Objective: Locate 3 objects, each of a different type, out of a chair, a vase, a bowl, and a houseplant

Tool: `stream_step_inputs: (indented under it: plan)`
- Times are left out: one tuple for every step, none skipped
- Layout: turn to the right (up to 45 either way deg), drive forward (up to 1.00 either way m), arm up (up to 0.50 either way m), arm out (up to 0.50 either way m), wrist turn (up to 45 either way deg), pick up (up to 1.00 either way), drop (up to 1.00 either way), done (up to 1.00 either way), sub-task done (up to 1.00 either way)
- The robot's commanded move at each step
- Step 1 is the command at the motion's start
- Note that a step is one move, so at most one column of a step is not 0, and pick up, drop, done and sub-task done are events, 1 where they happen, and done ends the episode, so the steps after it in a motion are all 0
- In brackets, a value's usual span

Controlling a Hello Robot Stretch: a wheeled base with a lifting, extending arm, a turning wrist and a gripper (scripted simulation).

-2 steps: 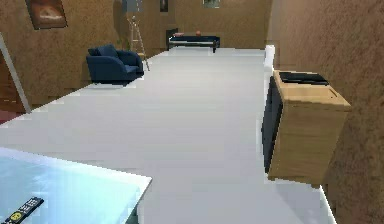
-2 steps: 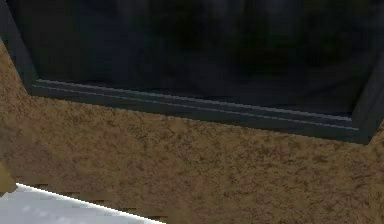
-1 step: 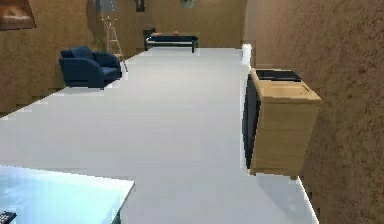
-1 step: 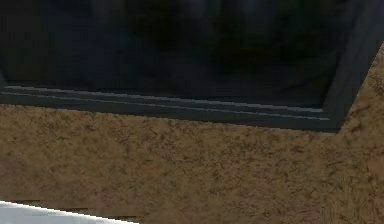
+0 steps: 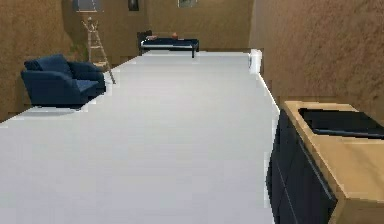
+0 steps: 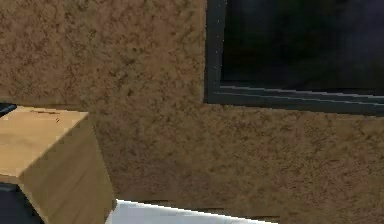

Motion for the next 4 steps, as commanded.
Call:
stream_step_inputs:
  plan:
    - [18.0,0.0,0.0,0.0,0.0,0.0,0.0,0.0,0.0]
    - [0.0,0.1,0.0,0.0,0.0,0.0,0.0,0.0,0.0]
    - [-45.0,0.0,0.0,0.0,0.0,0.0,0.0,0.0,0.0]
    - [0.0,1.0,0.0,0.0,0.0,0.0,0.0,0.0,0.0]
